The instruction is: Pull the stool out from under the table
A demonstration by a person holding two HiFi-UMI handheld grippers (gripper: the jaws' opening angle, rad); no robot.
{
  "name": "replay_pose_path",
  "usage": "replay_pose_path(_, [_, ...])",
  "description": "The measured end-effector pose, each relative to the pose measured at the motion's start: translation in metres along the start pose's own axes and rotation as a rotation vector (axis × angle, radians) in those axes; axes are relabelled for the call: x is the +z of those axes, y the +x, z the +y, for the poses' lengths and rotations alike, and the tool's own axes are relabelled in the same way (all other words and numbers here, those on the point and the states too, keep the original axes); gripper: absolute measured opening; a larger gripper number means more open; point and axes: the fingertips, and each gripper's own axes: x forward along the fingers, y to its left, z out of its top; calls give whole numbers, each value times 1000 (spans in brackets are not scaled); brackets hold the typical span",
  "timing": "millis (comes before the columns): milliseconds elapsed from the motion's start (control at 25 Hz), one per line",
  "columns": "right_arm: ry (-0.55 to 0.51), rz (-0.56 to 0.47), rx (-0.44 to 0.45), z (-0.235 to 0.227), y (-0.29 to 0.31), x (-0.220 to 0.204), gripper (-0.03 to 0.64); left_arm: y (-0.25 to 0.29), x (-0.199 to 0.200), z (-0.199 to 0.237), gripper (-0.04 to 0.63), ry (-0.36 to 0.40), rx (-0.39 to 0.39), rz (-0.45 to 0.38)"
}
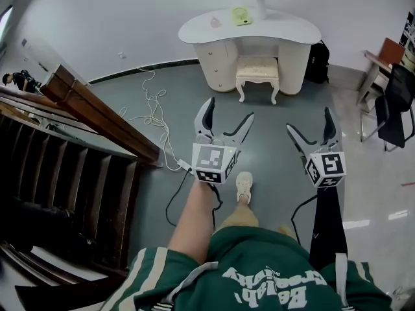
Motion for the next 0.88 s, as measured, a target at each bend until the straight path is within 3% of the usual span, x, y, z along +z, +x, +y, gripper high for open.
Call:
replay_pose_path(600, [-52,21,-59,-56,214,-1,588,188,-18,138,442,-71,-75,-35])
replay_pose_path(880, [-75,64,-73,-72,291,-16,588,251,-37,198,442,-66,-43,-35])
